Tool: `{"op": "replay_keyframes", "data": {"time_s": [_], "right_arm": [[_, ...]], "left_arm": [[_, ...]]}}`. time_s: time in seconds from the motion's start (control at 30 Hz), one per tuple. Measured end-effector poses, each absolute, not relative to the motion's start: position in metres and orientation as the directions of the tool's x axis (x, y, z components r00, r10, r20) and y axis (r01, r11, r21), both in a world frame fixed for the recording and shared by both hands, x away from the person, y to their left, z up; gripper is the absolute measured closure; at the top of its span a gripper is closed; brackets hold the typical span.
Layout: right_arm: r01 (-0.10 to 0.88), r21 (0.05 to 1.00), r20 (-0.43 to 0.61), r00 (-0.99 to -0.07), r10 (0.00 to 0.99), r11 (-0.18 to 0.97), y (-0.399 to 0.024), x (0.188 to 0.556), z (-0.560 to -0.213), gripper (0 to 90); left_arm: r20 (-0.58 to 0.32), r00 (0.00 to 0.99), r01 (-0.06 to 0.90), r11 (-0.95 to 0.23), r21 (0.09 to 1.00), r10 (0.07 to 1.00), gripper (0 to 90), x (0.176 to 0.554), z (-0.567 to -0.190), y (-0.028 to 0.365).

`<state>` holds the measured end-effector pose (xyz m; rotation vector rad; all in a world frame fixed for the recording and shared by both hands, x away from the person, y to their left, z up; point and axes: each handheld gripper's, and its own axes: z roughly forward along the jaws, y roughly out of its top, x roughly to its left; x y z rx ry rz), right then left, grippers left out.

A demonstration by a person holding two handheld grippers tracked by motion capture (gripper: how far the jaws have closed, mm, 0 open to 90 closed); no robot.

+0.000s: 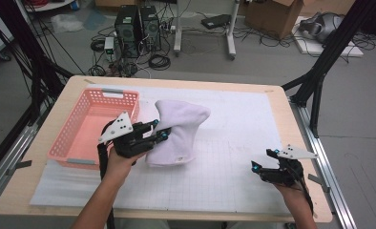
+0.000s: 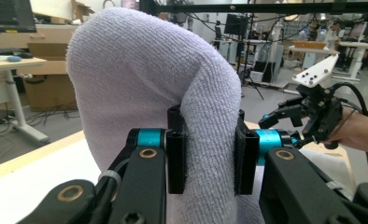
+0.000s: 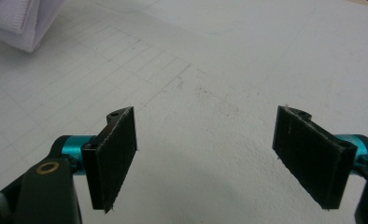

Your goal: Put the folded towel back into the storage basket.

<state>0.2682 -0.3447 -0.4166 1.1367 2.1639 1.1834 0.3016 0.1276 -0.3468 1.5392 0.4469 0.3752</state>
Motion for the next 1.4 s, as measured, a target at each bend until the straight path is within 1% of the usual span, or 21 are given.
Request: {"op": "replay_keyframes", "data": {"time_s": [0.3,0.5,0.7,1.4], "right_arm": [[0.455,0.837,0.017,-0.577,0.817,0.304,-0.344,0.269,-0.417,20.8],[0.458,0.835,0.020,-0.577,0.817,0.304,-0.343,0.269,-0.417,20.8],[0.453,0.838,0.016,-0.577,0.817,0.304,-0.343,0.269,-0.416,20.8],[0.453,0.837,0.012,-0.575,0.818,0.307,-0.342,0.270,-0.415,20.8]], "left_arm": [[-0.064,0.849,0.049,0.041,0.998,0.524,72.2,0.301,-0.345,0.146],[-0.063,0.840,0.045,0.047,0.998,0.539,72.2,0.300,-0.342,0.157],[-0.069,0.815,0.044,0.057,0.997,0.576,72.2,0.300,-0.336,0.173],[-0.081,0.757,0.001,0.123,0.992,0.648,72.3,0.298,-0.304,0.228]]}}
